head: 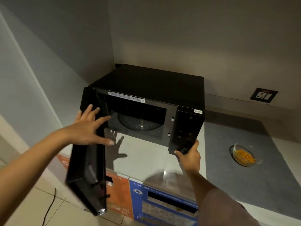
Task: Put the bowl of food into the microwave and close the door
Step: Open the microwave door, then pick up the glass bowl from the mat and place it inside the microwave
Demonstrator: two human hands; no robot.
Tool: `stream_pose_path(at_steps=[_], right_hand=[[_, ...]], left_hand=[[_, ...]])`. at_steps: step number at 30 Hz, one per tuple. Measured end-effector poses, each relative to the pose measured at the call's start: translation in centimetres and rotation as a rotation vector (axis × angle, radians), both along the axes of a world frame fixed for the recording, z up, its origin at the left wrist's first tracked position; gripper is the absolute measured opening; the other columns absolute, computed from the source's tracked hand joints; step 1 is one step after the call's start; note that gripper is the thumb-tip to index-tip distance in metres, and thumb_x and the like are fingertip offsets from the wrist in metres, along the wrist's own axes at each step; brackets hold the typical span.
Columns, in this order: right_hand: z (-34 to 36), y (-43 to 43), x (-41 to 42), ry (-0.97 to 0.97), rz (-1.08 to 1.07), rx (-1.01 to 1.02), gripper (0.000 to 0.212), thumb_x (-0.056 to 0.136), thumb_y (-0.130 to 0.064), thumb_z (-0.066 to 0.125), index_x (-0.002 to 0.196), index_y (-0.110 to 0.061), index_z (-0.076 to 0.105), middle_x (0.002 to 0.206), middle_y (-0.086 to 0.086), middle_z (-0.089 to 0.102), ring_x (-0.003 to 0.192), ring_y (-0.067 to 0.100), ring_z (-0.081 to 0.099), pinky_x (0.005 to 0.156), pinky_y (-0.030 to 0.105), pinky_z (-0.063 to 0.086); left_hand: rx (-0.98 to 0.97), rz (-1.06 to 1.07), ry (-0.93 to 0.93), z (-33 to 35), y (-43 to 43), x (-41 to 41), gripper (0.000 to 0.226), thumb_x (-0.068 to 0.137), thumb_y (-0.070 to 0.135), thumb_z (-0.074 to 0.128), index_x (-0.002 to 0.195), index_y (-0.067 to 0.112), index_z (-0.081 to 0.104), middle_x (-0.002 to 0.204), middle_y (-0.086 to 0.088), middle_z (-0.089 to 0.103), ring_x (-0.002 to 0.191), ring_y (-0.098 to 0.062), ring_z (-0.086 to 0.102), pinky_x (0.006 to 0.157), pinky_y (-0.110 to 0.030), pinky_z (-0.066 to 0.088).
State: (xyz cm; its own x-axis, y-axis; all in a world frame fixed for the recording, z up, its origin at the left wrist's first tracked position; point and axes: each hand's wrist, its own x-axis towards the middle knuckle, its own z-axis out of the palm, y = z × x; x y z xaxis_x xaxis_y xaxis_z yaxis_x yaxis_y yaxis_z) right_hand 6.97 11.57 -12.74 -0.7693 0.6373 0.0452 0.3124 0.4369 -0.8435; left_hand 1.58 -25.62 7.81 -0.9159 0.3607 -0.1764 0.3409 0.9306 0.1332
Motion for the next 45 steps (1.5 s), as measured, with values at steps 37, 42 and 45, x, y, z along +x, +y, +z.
stream_pose_path(at_steps=[37,42,45], right_hand=[[-0.1,-0.3,-0.3,-0.02,-0.035,-0.002,0.094,0.075,-0.02,0.085,0.145,-0.029,0.023,0.128,0.011,0.065,0.115,0.039,0.066,0.094,0.05,0.055],[0.2,0.7,0.7,0.022,0.061,-0.041,0.087,0.083,-0.025,0.079,0.146,-0.035,0.02,0.132,0.007,0.066,0.119,0.033,0.065,0.099,0.048,0.054],[0.7,1.6,1.6,0.036,0.151,-0.091,0.083,0.085,-0.031,0.076,0.145,-0.042,0.02,0.14,0.003,0.062,0.128,0.027,0.06,0.106,0.045,0.05]], left_hand=[[-0.197,0.007,0.649,-5.8,-9.4,-2.3,0.096,0.084,0.072,0.02,0.154,0.006,0.008,0.162,-0.011,0.012,0.152,-0.026,0.007,0.118,-0.05,-0.019],[0.017,-0.202,0.442,-10.3,-1.2,-1.9,0.097,0.085,0.073,0.023,0.155,0.011,0.001,0.164,-0.005,0.006,0.152,-0.022,-0.002,0.123,-0.049,-0.002],[0.15,-0.325,0.344,-12.7,5.0,-1.6,0.096,0.085,0.074,0.024,0.155,0.014,0.001,0.163,0.0,0.003,0.152,-0.019,-0.004,0.123,-0.043,-0.003]])
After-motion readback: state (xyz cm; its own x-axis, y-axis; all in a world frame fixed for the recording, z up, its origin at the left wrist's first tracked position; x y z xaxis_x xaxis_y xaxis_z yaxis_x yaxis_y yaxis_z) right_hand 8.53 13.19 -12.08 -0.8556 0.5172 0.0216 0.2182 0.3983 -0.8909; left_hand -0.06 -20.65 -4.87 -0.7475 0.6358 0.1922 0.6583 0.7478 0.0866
